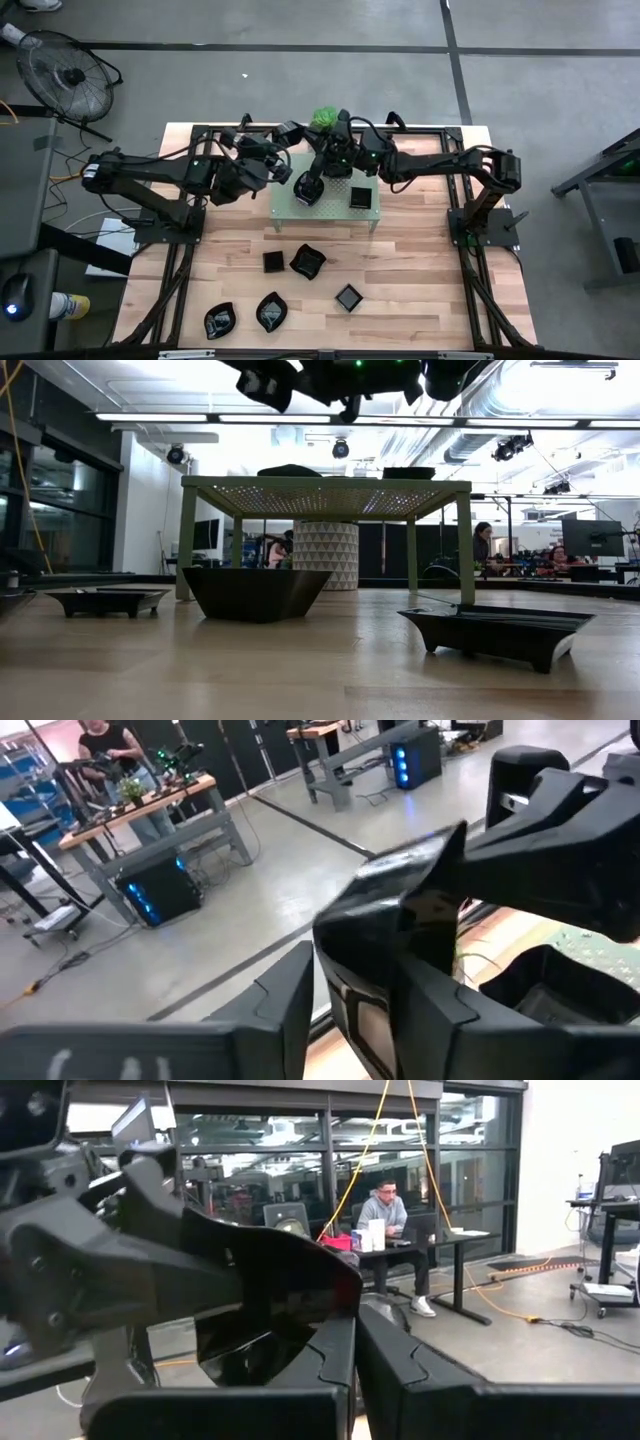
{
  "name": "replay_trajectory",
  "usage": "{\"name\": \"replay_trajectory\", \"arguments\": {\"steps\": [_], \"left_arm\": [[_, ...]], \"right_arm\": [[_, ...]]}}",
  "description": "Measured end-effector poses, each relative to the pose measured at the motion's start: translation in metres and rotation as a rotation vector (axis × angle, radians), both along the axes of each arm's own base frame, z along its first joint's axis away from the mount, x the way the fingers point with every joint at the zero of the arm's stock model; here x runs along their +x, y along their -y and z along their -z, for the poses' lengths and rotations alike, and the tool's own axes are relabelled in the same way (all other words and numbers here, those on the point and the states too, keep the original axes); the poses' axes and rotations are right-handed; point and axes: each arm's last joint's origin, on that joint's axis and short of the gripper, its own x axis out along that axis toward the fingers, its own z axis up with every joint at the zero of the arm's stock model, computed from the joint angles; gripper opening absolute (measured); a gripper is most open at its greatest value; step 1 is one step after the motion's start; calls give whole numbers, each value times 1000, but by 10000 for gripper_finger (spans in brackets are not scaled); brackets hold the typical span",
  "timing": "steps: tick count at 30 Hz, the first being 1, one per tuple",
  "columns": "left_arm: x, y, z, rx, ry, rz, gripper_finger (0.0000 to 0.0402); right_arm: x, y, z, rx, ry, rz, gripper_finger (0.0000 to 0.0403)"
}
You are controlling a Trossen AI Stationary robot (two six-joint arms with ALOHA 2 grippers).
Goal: Pick & Place Mini shaped plates
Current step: Stack the black distorted square plate on the other black distorted square plate on the shelf
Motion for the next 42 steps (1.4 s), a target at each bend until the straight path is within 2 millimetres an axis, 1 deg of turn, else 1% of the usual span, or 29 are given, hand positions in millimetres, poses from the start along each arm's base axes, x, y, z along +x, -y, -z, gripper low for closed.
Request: {"name": "replay_trajectory", "arguments": {"steps": [4,7,11,15,17,20,25,27,29,33,35,37,39,42], "left_arm": [[-8,-1,-5,9,-35,36,120],[-19,-1,-13,5,-45,86,120],[-42,-1,-24,-23,-5,140,120],[-73,-4,-34,-59,20,191,120],[-91,-6,-38,-80,47,212,120],[-112,-8,-43,-88,80,224,120],[-136,-11,-44,-94,84,235,120],[-140,-11,-39,-96,80,239,120],[-143,-12,-30,-98,77,244,120],[-143,-11,-4,-115,107,279,120],[-142,-11,9,-119,153,293,120],[-141,-11,22,-116,204,292,120],[-142,-11,33,-107,260,274,120],[-141,-11,50,-94,311,257,120]], "right_arm": [[0,4,1,20,-16,1,0],[3,8,-4,24,-85,14,0],[7,14,-22,7,-160,29,0],[6,23,-43,34,-273,47,0],[3,29,-55,52,-330,62,0],[-5,41,-71,108,-406,94,0],[-29,64,-94,296,-507,88,0],[-41,74,-96,409,-548,95,0],[-53,81,-94,511,-601,99,0],[-66,89,-84,659,-680,103,0],[-69,90,-80,720,-705,115,0],[-70,90,-79,768,-684,165,0],[-69,87,-79,814,-666,184,0],[-72,80,-76,883,-695,201,0]]}}
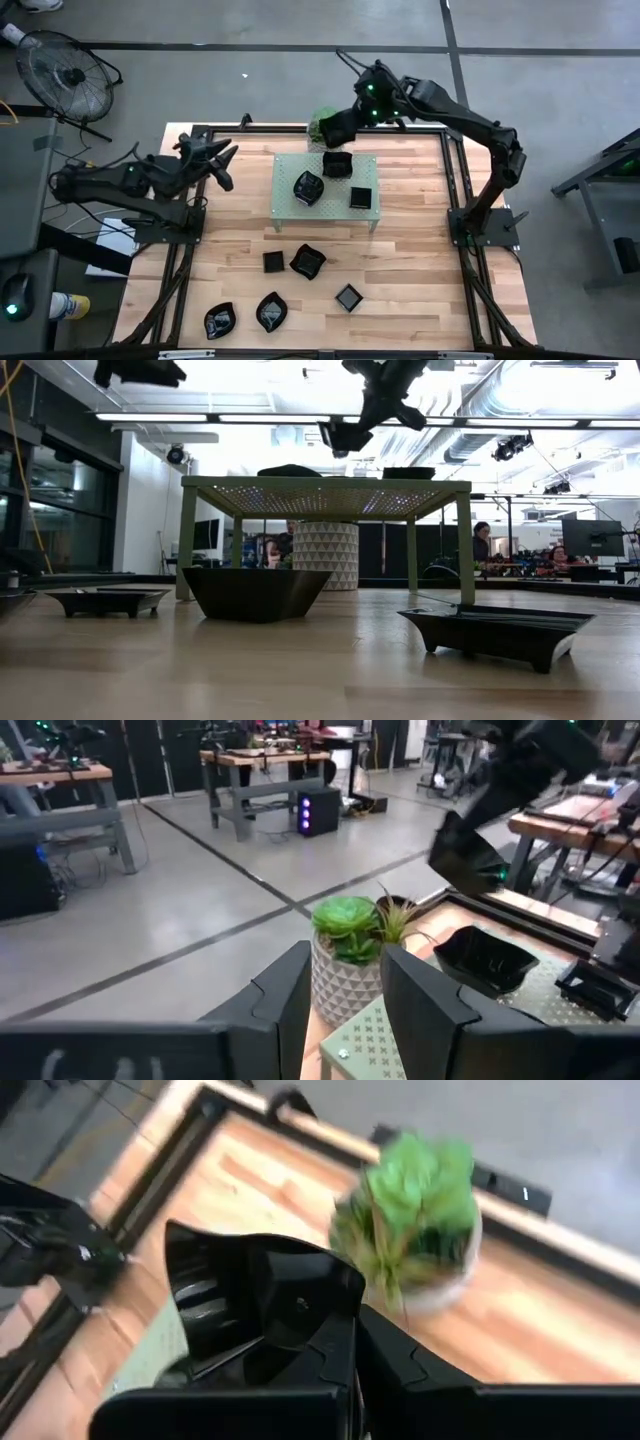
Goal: Pick & Place Mini shaped plates
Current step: Stack the black distorted square plate on the other black distorted square plate on the shelf
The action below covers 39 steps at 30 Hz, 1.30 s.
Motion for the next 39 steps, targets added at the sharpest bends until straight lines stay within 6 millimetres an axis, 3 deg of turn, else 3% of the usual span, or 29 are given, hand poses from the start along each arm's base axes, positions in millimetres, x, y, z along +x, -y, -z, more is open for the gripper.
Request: {"name": "replay_trajectory", "arguments": {"steps": [13,24,32,39], "left_arm": [[3,1,55,-27,10,36,120],[-5,1,79,-53,111,104,120],[-10,1,91,-74,133,102,120],[-10,1,91,-86,139,100,120]], "right_arm": [[3,-33,11,150,-107,132,0],[7,-41,12,224,-80,180,0],[22,-41,58,324,-1,220,0],[14,-39,69,348,14,266,0]]}}
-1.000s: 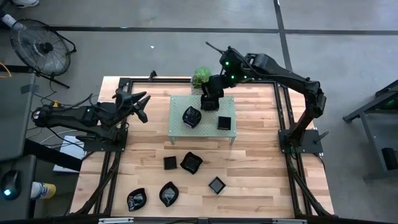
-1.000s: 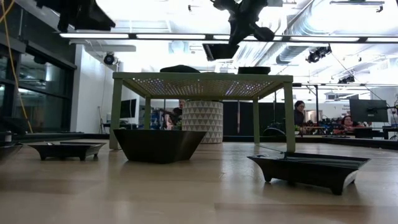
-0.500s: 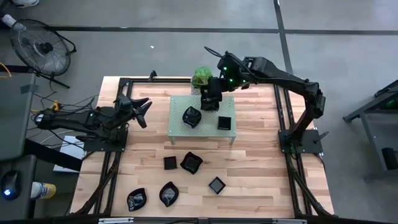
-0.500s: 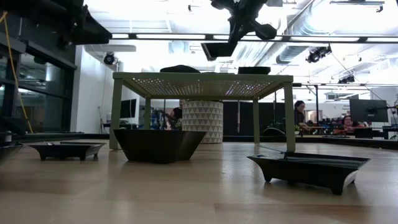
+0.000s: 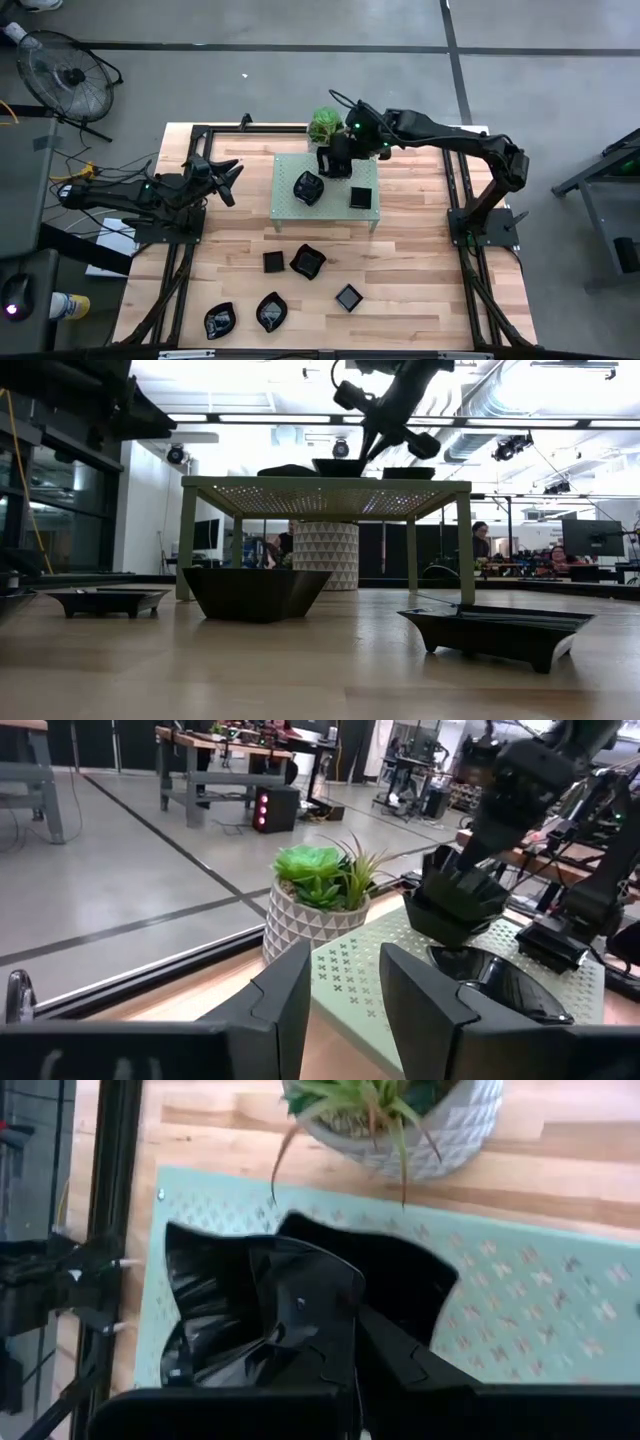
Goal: Pick & Place Mini shaped plates
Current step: Stack the black distorted square plate on the other black distorted square plate on the shelf
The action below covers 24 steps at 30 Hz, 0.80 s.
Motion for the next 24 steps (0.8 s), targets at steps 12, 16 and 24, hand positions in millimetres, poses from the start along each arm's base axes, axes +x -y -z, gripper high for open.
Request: {"name": "replay_trajectory", "arguments": {"steps": [12,16,24], "left_arm": [[-1,-1,1,2,-13,-38,120],[-1,-1,1,2,-12,-40,120],[-1,-1,1,2,-12,-41,120]], "right_arm": [[-8,-2,1,52,-48,36,0],[-9,-1,2,58,-57,57,0],[-10,-1,2,56,-64,48,0]]}}
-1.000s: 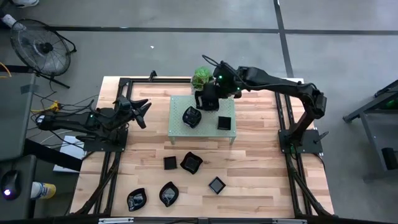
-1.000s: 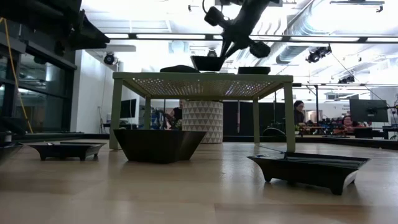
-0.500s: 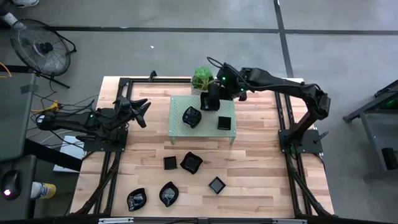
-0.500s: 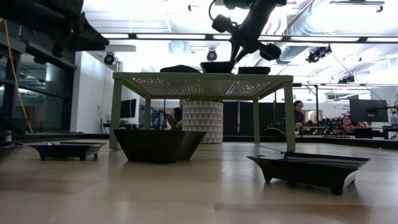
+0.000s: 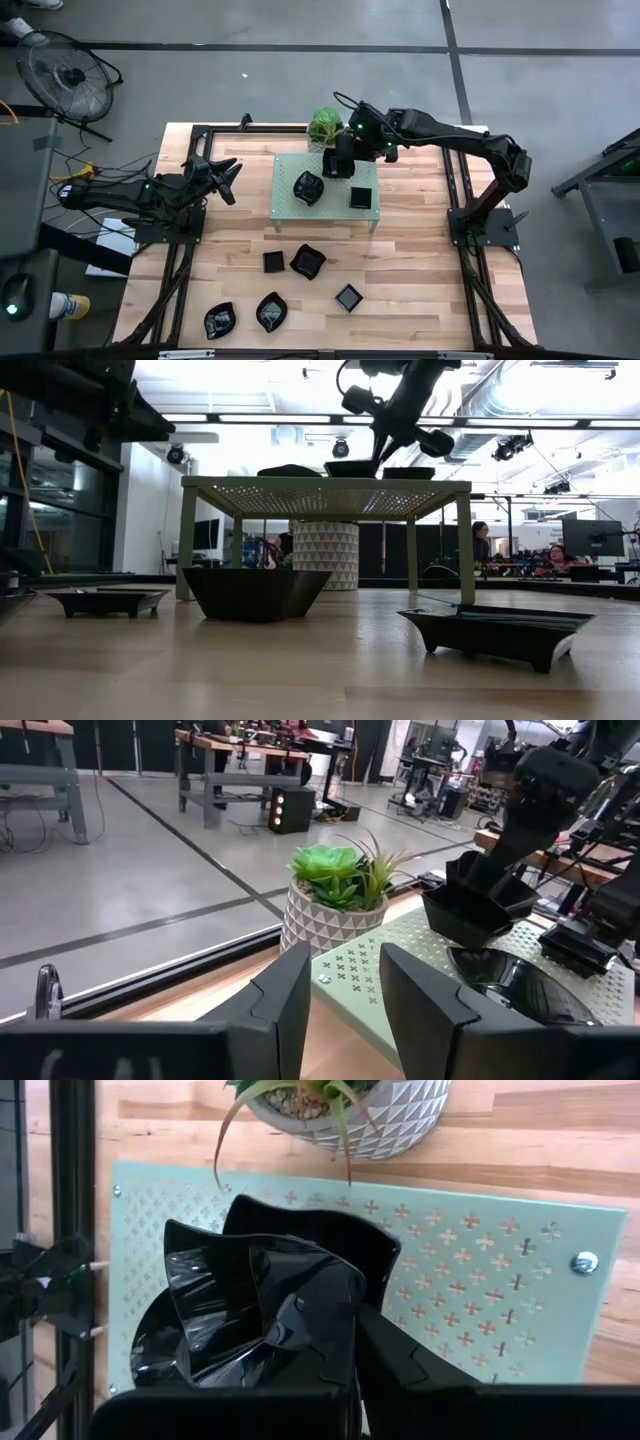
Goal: Pick & Place Mini shaped plates
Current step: Stack the black distorted square plate on the other black distorted square plate on the shelf
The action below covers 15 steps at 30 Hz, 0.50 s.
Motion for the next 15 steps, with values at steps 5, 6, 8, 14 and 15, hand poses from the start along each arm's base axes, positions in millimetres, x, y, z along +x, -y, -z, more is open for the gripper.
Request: {"name": "replay_trajectory", "arguments": {"steps": [5,6,8,14,15], "left_arm": [[0,0,0,0,0,0,120],[0,0,0,0,0,0,120],[0,0,0,0,0,0,120],[0,0,0,0,0,0,120],[0,0,0,0,0,0,120]], "right_arm": [[0,1,0,-13,-5,9,0],[0,1,0,-14,-6,8,0],[0,1,0,-16,-6,7,0],[0,1,0,-19,-6,3,1],[0,1,0,-20,-6,2,1]]}}
